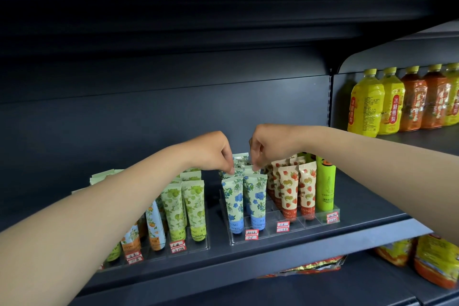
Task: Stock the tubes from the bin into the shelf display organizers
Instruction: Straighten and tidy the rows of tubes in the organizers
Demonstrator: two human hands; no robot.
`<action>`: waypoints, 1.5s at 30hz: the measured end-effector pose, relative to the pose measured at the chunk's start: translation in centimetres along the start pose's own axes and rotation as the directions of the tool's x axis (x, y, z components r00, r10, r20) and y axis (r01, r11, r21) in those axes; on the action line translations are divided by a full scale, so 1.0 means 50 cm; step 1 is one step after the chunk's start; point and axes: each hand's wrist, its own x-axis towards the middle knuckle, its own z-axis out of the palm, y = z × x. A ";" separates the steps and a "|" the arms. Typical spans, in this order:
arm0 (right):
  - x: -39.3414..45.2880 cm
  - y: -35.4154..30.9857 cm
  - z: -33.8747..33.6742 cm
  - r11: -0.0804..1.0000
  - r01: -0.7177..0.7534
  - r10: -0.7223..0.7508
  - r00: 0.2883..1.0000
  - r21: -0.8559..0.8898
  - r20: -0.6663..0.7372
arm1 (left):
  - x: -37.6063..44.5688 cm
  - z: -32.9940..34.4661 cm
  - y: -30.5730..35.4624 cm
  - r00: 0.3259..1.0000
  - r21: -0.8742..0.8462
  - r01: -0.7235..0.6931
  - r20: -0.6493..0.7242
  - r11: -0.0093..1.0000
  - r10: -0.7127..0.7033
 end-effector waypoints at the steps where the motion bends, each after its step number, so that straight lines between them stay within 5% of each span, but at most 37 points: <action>1: -0.001 0.000 -0.001 1.000 0.000 0.000 1.000 -0.001 0.011 | 0.000 0.000 0.000 1.000 -0.004 0.001 0.001 1.000 -0.001; 11: 0.002 0.006 -0.005 1.000 -0.011 0.009 0.998 0.020 0.059 | 0.005 -0.019 0.002 0.998 -0.038 0.012 -0.055 0.999 -0.014; 19: 0.005 0.012 -0.019 0.994 -0.055 0.061 0.997 0.095 -0.057 | 0.016 -0.021 -0.015 0.995 -0.043 0.036 -0.090 0.998 -0.039; 45: 0.053 0.013 0.015 0.993 -0.059 0.064 0.997 0.101 -0.053 | 0.044 0.000 -0.027 0.996 0.064 0.076 -0.047 0.995 -0.073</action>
